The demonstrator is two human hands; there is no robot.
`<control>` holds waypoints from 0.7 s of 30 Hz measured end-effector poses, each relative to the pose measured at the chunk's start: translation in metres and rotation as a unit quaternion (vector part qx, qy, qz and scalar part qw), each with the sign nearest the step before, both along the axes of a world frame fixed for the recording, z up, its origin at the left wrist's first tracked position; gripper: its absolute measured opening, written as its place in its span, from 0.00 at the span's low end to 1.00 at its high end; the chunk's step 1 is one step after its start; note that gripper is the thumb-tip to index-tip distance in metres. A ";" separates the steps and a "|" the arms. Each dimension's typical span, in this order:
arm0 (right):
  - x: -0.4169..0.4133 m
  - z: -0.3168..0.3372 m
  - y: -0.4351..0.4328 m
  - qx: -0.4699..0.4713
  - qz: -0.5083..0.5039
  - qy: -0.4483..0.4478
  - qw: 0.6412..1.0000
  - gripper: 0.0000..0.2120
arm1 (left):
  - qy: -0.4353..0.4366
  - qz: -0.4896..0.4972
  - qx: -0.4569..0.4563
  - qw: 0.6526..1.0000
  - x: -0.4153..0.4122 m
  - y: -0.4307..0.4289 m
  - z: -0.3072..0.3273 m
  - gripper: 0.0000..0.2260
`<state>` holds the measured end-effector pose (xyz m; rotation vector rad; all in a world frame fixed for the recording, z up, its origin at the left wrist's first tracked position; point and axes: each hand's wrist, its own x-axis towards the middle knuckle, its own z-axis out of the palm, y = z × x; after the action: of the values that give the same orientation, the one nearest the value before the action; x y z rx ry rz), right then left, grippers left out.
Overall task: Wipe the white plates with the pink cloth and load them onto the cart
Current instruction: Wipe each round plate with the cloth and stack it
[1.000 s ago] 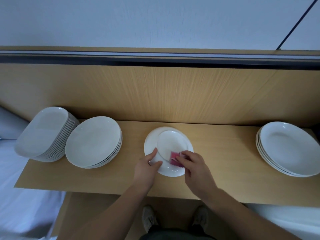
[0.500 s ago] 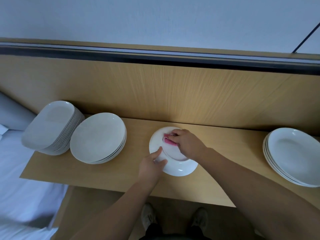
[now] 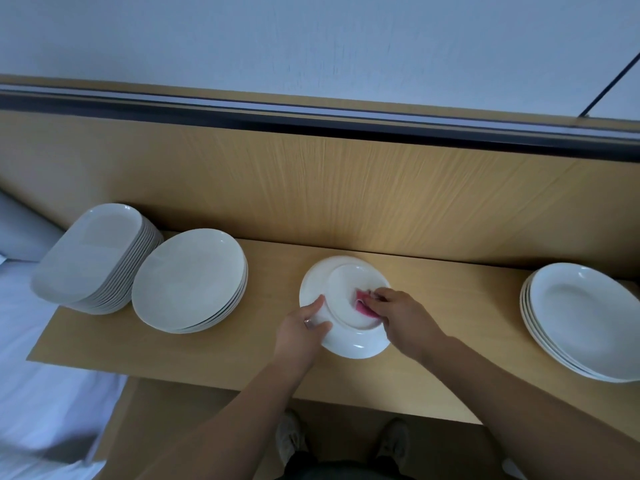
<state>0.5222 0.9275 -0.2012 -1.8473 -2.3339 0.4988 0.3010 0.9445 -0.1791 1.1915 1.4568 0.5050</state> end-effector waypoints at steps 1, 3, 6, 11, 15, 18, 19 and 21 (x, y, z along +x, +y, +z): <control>-0.004 0.000 -0.008 -0.005 0.001 0.005 1.000 0.18 | 0.001 -0.003 0.002 1.000 0.000 0.000 -0.001 0.20; -0.012 0.002 -0.012 -0.027 0.020 0.023 0.999 0.19 | 0.005 -0.006 0.002 1.000 -0.001 0.001 -0.003 0.20; -0.021 0.013 0.001 -0.040 0.038 0.037 0.998 0.19 | 0.014 0.004 0.008 1.000 0.000 0.000 -0.004 0.22; -0.002 0.030 0.017 -0.060 -0.068 0.121 0.989 0.17 | -0.005 0.054 0.021 0.998 0.001 0.001 0.003 0.23; 0.021 0.047 0.010 -0.051 -0.102 0.147 0.982 0.15 | -0.029 0.050 0.013 0.998 0.009 0.003 0.014 0.18; 0.031 0.060 0.005 -0.044 -0.110 0.174 0.978 0.15 | -0.031 0.061 0.001 0.998 0.018 0.001 0.025 0.19; 0.033 0.063 0.004 -0.043 -0.107 0.179 0.977 0.14 | -0.030 0.057 0.006 0.998 0.023 0.000 0.027 0.19; 0.037 0.069 0.002 -0.039 -0.097 0.182 0.978 0.15 | -0.035 0.049 0.027 0.998 0.033 -0.003 0.034 0.18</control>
<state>0.5593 0.9299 -0.1321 -1.8088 -1.9004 0.8329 0.3339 0.9412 -0.1452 1.1375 1.4545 0.6513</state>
